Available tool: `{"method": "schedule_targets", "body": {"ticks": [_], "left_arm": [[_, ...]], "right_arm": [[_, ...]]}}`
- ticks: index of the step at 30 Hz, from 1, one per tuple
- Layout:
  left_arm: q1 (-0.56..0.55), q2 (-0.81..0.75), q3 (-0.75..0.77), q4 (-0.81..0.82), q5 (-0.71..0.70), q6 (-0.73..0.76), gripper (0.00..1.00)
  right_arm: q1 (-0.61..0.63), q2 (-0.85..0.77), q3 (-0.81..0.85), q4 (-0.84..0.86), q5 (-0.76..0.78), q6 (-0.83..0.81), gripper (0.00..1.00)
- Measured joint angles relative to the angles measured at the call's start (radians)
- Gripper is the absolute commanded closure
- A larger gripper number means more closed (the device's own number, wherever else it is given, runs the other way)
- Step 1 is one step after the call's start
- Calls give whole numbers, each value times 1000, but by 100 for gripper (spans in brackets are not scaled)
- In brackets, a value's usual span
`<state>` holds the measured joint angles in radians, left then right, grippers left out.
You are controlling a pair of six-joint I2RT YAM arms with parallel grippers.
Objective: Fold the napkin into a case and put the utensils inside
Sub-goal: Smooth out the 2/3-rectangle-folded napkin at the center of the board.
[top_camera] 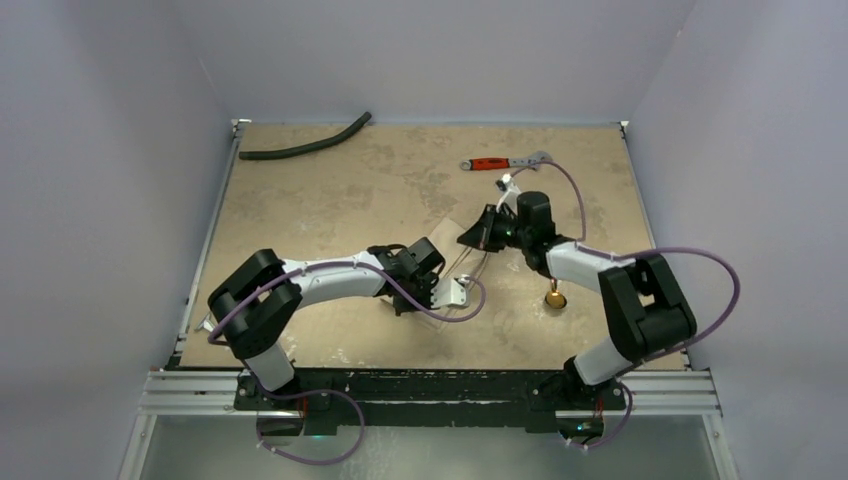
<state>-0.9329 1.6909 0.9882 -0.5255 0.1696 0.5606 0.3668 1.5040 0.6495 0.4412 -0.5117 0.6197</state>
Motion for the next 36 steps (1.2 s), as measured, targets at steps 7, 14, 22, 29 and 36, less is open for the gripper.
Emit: {"method": "schedule_targets", "body": {"ticks": [7, 14, 22, 29, 36], "left_arm": [[-12, -6, -7, 5, -22, 12, 100], [-22, -23, -33, 21, -41, 73, 95], [-20, -21, -18, 8, -47, 88, 58], [-11, -19, 166, -212, 117, -6, 55], [111, -72, 306, -267, 265, -84, 81]], "right_arm": [[-29, 265, 193, 6, -59, -45, 100], [-75, 400, 181, 61, -92, -33, 100], [-86, 306, 23, 184, -40, 11, 100], [-87, 257, -19, 178, -2, 16, 100], [-86, 241, -37, 178, 13, 19, 100]]}}
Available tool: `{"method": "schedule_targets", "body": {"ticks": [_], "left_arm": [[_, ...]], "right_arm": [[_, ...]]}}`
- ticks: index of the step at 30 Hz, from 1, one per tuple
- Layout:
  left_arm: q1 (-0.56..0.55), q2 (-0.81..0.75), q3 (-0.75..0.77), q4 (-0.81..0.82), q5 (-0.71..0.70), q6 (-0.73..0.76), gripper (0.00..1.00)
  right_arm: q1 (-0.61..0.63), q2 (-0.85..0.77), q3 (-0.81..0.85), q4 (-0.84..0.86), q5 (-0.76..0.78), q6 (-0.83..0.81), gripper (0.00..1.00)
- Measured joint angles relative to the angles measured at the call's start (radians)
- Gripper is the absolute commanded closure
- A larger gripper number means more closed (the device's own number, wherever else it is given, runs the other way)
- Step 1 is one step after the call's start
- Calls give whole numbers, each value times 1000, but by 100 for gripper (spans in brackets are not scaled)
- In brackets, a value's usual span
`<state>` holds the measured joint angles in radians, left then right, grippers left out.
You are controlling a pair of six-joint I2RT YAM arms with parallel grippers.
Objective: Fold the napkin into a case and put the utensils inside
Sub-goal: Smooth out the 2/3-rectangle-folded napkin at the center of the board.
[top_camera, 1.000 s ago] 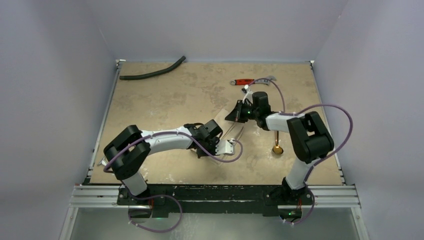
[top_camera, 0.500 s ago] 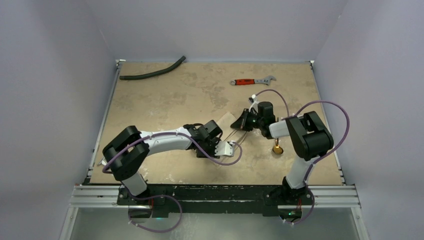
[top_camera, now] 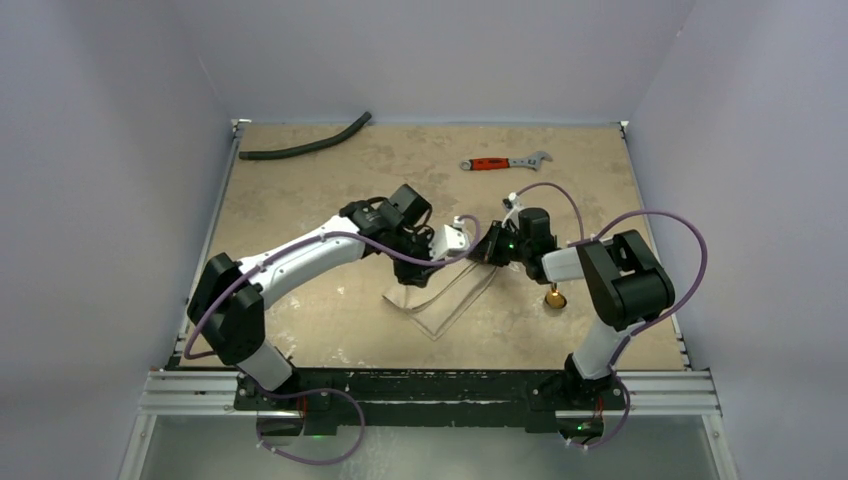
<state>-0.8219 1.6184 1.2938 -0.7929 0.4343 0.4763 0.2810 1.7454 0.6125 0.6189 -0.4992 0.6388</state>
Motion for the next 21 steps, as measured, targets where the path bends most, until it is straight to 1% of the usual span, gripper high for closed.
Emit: {"method": "schedule_targets", "body": {"ticks": [2, 4, 6, 10, 21], "left_arm": [[46, -16, -26, 20, -12, -24, 93], [85, -21, -78, 46, -35, -37, 100], [111, -21, -146, 64, -60, -42, 100], [113, -21, -240, 70, -61, -48, 100], [108, 18, -307, 156, -45, -40, 100]], "right_arm": [[2, -2, -1, 0, 7, 1, 100], [8, -10, -8, 0, 14, 1, 100], [13, -14, -15, 2, 18, 2, 100], [22, -14, -27, 24, 31, 14, 100], [40, -39, -53, 27, 45, 27, 100]]}}
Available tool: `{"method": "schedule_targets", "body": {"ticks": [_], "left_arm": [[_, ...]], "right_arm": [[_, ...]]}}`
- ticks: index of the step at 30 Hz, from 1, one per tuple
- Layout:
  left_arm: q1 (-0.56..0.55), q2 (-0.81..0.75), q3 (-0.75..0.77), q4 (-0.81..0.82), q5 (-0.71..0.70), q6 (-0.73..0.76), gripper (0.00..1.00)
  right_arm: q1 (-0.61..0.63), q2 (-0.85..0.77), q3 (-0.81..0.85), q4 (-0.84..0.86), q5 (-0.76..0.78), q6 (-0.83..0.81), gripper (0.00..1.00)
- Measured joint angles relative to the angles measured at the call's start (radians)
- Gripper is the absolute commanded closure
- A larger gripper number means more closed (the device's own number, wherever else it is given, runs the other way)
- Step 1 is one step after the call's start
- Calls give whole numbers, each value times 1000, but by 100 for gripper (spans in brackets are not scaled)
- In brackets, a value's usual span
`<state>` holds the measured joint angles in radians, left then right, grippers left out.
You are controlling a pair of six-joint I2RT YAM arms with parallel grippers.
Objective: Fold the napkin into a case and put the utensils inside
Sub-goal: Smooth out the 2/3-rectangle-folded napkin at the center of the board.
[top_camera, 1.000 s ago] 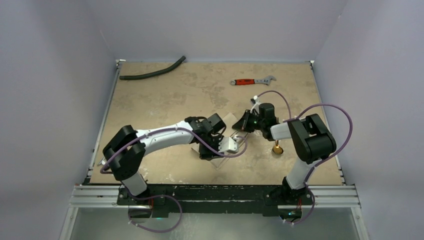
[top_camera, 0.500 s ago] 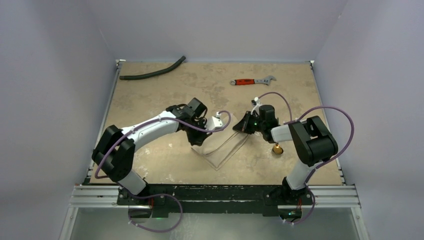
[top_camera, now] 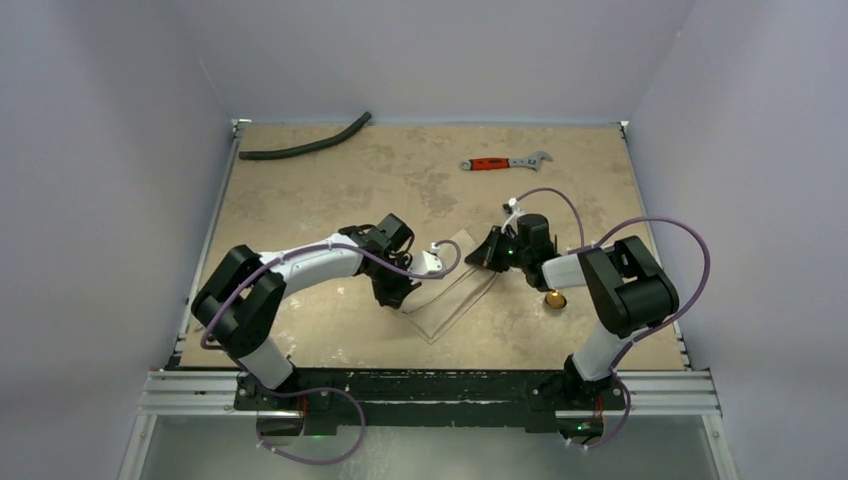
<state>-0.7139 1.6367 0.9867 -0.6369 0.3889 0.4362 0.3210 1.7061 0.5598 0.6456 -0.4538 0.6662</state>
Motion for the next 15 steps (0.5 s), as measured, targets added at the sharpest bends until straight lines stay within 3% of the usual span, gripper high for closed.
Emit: {"method": "schedule_targets", "body": {"ticks": [9, 15], "left_arm": [[-2, -8, -89, 74, -11, 30, 100], [-35, -30, -109, 106, -53, 29, 100]], "right_arm": [[7, -46, -38, -20, 1, 0, 100], [50, -128, -23, -122, 0, -2, 100]]}}
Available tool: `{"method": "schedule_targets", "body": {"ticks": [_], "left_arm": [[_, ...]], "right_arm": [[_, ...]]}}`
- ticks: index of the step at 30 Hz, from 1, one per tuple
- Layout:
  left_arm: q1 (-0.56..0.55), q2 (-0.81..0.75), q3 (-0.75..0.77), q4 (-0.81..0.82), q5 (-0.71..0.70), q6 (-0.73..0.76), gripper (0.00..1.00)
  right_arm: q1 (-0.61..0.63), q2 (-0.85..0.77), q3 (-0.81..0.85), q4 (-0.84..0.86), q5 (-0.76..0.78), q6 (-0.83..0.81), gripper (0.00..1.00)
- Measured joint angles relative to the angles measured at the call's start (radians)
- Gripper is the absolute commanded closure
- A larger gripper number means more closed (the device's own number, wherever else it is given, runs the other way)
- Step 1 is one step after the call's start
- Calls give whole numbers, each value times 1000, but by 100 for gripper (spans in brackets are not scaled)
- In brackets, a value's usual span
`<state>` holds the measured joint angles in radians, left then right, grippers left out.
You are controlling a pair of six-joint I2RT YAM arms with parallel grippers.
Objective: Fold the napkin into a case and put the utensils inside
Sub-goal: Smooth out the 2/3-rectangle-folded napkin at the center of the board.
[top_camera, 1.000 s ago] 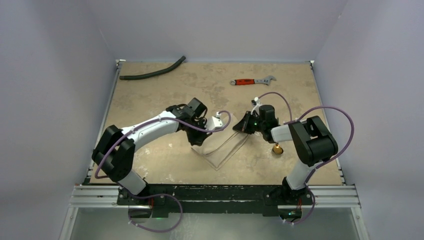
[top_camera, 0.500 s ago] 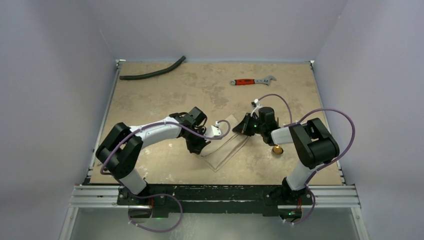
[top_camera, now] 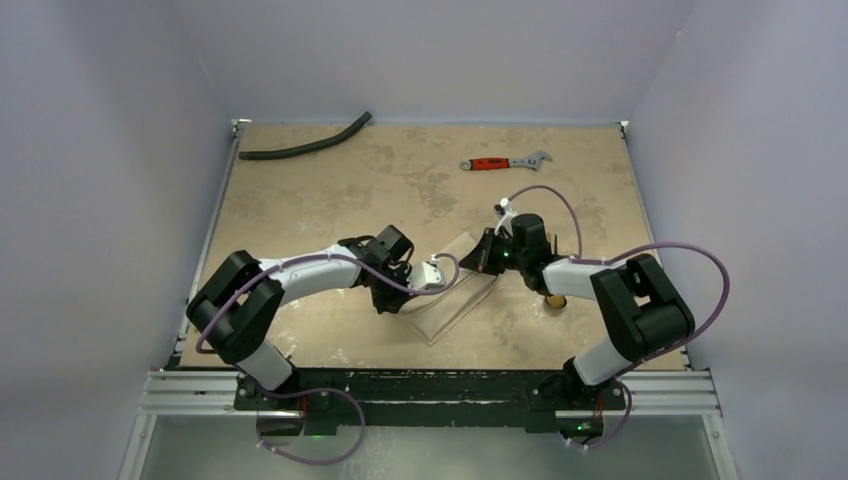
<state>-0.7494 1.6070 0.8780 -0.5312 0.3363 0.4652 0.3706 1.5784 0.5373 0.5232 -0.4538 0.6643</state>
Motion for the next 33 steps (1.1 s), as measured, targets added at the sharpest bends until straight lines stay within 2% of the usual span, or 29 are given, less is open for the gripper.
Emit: {"method": "schedule_targets", "body": {"ticks": [6, 11, 14, 19, 24, 29, 33], "left_arm": [[-6, -1, 65, -59, -14, -12, 98], [0, -14, 222, -119, 0, -29, 92], [8, -64, 240, -151, 15, -27, 92], [11, -151, 166, -208, 35, 31, 95], [6, -169, 55, -248, 10, 125, 99], [-31, -237, -13, -197, -76, 217, 96], [-106, -305, -32, -140, -134, 302, 96]], "right_arm": [[163, -21, 85, 0, -9, 6, 100], [286, 70, 92, 50, -27, 37, 100], [344, 129, 102, 51, -35, 53, 100], [376, 133, 103, 64, -36, 69, 100], [376, 129, 103, 67, -35, 77, 100], [387, 134, 102, 76, -37, 80, 100], [393, 151, 91, 103, -44, 82, 100]]}}
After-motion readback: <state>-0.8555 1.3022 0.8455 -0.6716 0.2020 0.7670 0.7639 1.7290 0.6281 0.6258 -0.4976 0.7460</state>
